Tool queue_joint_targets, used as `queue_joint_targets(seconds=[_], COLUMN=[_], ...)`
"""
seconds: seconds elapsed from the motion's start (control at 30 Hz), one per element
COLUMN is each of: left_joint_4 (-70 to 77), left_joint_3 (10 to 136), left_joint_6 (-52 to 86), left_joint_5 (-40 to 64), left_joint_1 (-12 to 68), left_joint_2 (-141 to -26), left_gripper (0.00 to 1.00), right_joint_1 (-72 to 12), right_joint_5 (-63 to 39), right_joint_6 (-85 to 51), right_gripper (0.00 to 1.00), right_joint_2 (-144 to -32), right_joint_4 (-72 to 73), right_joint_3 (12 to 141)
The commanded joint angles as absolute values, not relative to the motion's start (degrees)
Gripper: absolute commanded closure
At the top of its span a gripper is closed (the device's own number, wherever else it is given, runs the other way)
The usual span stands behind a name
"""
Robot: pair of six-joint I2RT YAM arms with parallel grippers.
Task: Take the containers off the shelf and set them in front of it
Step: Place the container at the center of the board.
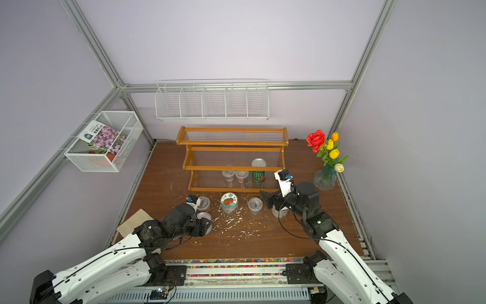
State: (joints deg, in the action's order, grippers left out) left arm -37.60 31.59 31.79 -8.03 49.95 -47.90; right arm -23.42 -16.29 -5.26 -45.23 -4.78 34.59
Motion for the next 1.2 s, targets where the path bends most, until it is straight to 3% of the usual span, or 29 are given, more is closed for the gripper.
queue_joint_targets(seconds=[0.0, 0.27, 0.7, 0.97, 1.17], left_joint_4=[-38.3, -35.5, -38.0, -42.9, -38.3], left_joint_3=[31.4, 28.9, 28.4, 35.6, 40.7], left_joint_6=[35.3, 39.2, 41.6, 36.5, 29.5], left_joint_5=[-10.0, -10.6, -12.1, -17.0, -16.4], left_joint_1=[50.3, 50.3, 50.3, 50.3, 50.2], left_joint_2=[-50.1, -52.2, -50.4, -50.7, -52.6], left_gripper=[0.25, 0.24, 0.09, 0.05, 0.04], right_joint_1=[-24.3, -24.7, -24.7, -24.7, -24.5], right_joint_5=[-16.5, -14.5, -13.9, -13.2, -10.3], right_joint_6=[-3.8, -1.0, -0.7, -1.1, -2.9], right_gripper=[0.03, 0.03, 0.03, 0.03, 0.03], right_joint_2=[-44.8, -43.8, -43.2, -42.9, -42.0], right_joint_4=[-4.2, -6.4, -6.4, -6.2, -6.1], right_joint_3=[33.1, 33.2, 32.9, 33.0, 32.8])
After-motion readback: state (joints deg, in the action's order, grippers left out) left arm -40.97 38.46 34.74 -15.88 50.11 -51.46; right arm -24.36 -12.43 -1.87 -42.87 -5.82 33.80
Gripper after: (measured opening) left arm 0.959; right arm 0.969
